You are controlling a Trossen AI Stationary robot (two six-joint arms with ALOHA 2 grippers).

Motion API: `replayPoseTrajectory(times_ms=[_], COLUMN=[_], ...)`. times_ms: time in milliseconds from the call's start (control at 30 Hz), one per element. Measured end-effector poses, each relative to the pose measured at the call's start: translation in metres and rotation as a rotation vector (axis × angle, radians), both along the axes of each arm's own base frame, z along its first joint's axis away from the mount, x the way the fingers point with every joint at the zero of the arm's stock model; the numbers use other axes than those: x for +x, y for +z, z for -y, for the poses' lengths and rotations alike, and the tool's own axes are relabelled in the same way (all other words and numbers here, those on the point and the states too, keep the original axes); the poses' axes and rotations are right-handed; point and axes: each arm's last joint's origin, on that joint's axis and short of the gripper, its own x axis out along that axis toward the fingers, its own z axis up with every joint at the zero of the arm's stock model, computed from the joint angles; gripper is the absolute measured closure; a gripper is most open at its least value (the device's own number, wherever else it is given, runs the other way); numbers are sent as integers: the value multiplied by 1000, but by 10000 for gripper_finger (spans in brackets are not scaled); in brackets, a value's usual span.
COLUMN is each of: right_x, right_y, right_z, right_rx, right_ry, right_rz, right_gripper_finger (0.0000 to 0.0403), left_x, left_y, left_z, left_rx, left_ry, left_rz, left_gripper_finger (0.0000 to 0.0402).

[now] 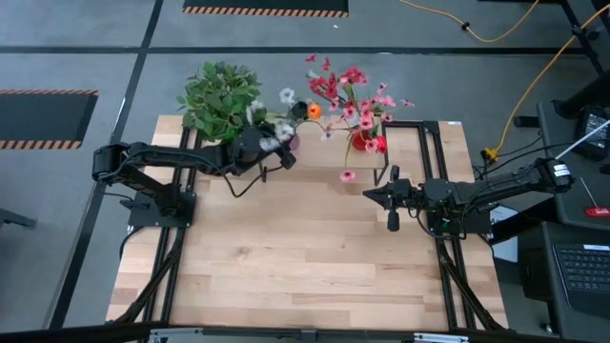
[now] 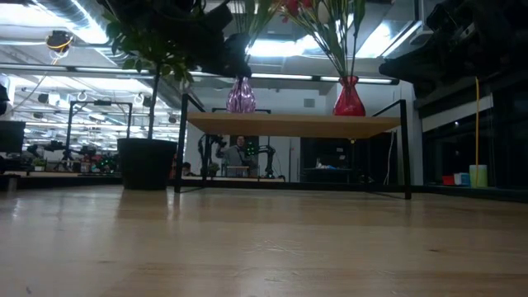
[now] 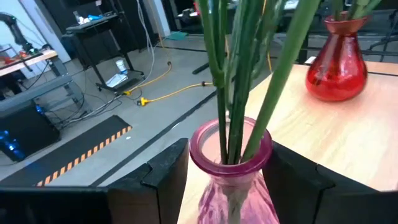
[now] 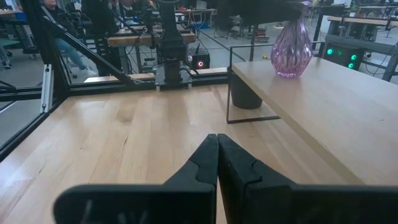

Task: Pick and place flowers into a vace then onto a shelf
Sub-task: Put the purple vase with flowers on the shelf

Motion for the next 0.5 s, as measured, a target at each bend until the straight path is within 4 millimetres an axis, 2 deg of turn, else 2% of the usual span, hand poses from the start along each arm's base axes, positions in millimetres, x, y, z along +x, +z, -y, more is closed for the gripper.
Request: replayPoseTrajectory(times_ms=[500], right_x=[0], right_y=[0], right_z=[0], right_rx=[0], right_ry=[0], right_rz=[0], right_gripper_finger=[396], left_x=[0], left_y=[0], left_z=[-2], left_rx=[1], left_ry=[-6], left_rz=[-3], left_gripper_finger=[180])
